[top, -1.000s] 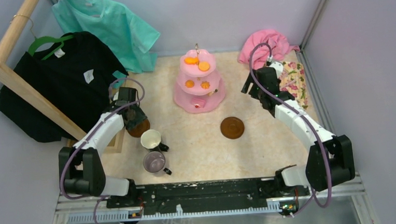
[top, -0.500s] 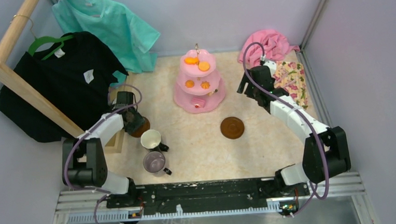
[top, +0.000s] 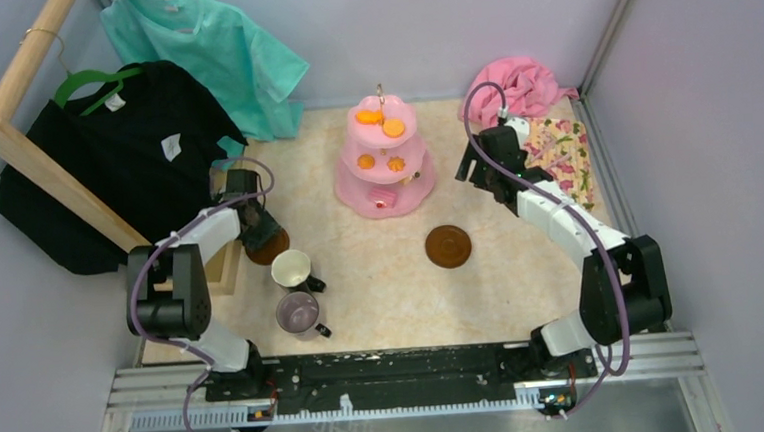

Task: Serve the afternoon tea
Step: Move the coaster to the center of the board.

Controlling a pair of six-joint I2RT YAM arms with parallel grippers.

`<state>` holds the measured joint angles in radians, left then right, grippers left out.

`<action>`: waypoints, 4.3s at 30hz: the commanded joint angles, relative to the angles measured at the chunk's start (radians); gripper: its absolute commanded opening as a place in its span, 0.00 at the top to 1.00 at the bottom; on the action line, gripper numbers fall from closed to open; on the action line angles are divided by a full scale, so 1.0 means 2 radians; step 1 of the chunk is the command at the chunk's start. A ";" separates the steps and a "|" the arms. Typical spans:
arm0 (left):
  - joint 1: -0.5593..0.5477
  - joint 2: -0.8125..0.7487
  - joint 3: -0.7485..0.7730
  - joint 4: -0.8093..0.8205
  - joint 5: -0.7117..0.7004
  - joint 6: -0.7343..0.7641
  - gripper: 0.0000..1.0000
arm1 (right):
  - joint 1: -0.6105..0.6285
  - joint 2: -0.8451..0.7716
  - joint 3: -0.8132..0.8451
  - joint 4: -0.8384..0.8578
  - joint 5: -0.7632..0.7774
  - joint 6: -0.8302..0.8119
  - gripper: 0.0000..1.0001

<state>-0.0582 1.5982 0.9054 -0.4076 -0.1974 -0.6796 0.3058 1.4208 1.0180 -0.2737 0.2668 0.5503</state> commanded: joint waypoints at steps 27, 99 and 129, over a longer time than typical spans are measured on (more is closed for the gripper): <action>0.007 -0.028 -0.027 -0.070 -0.005 0.020 0.62 | 0.009 0.020 0.032 0.032 -0.009 -0.001 0.23; -0.200 0.115 0.063 -0.050 0.194 0.141 0.71 | -0.003 -0.054 -0.025 0.009 0.027 0.004 0.22; -0.256 0.125 0.053 -0.089 0.181 0.087 0.72 | -0.018 -0.073 -0.022 -0.003 0.020 -0.010 0.22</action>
<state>-0.5484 1.7981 1.0935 -0.4484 0.1902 -0.4828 0.2775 1.3109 0.9554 -0.2943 0.2951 0.5488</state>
